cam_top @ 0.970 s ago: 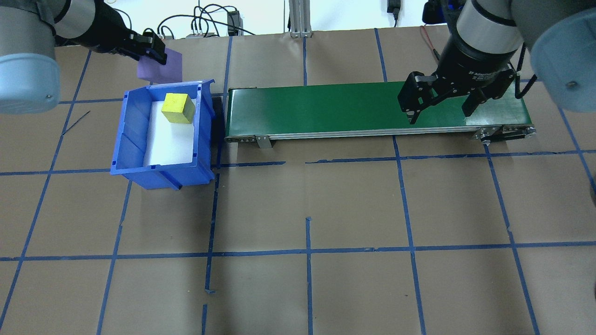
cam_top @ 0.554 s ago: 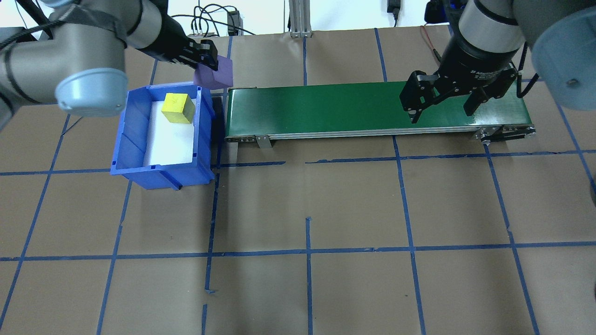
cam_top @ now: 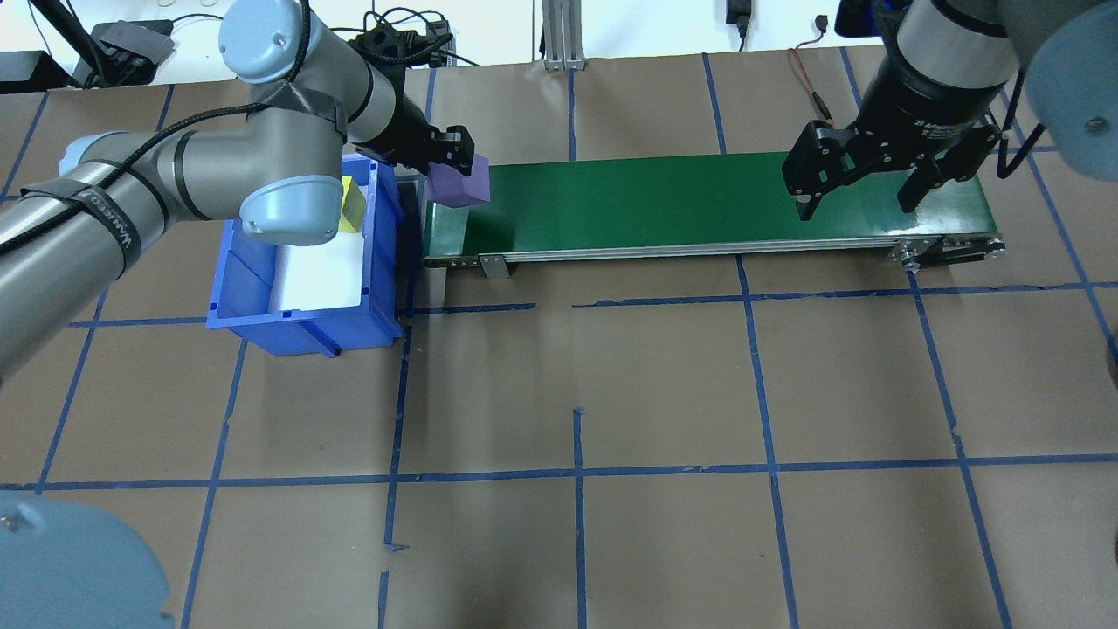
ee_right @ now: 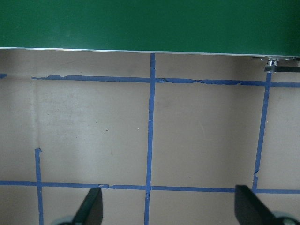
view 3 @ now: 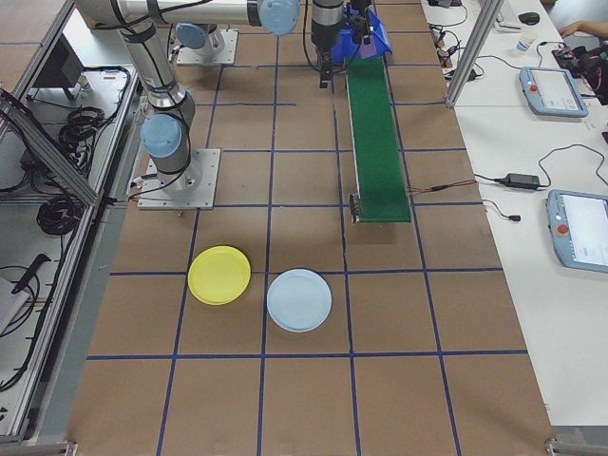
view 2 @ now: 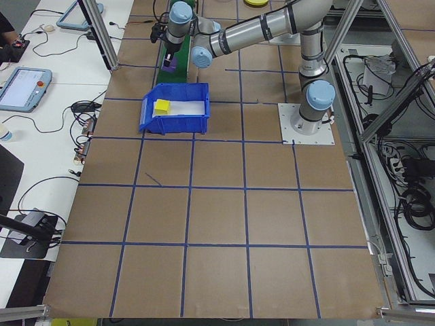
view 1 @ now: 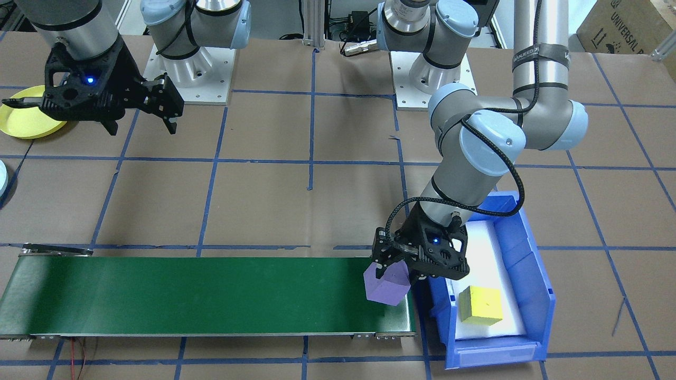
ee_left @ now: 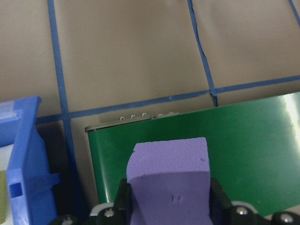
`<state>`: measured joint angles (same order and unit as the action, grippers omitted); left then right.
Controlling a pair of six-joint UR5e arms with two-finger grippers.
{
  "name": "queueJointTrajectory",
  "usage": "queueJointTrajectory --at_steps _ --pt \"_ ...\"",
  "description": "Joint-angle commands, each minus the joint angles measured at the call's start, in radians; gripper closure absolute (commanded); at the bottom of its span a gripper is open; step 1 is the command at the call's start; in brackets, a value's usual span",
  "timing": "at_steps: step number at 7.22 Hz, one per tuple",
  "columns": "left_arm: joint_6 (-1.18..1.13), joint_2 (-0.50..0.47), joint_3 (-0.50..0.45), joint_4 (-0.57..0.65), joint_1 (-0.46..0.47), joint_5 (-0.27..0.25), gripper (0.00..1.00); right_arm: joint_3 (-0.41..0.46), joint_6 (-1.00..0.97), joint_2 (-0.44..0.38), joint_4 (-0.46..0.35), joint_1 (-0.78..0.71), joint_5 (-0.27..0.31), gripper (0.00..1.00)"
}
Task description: Move block left to right into plate
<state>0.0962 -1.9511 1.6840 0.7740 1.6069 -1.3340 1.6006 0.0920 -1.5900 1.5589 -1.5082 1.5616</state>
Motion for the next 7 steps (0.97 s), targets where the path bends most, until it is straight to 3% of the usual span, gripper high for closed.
queueJointTrajectory --at_steps 1,3,5,7 --pt "-0.001 0.021 0.022 0.017 0.001 -0.093 0.0 0.001 0.0 0.054 -0.016 0.058 -0.002 0.0" --pt "0.014 0.082 -0.019 0.102 -0.014 -0.119 0.0 -0.014 0.005 0.076 -0.002 0.069 -0.005 0.0" --pt "0.139 0.106 -0.091 0.198 -0.146 -0.123 0.0 -0.031 0.137 0.16 0.0 0.167 -0.006 0.0" --pt "0.213 0.057 -0.104 0.203 -0.238 -0.119 0.0 -0.03 0.248 0.234 0.039 0.253 -0.082 0.0"
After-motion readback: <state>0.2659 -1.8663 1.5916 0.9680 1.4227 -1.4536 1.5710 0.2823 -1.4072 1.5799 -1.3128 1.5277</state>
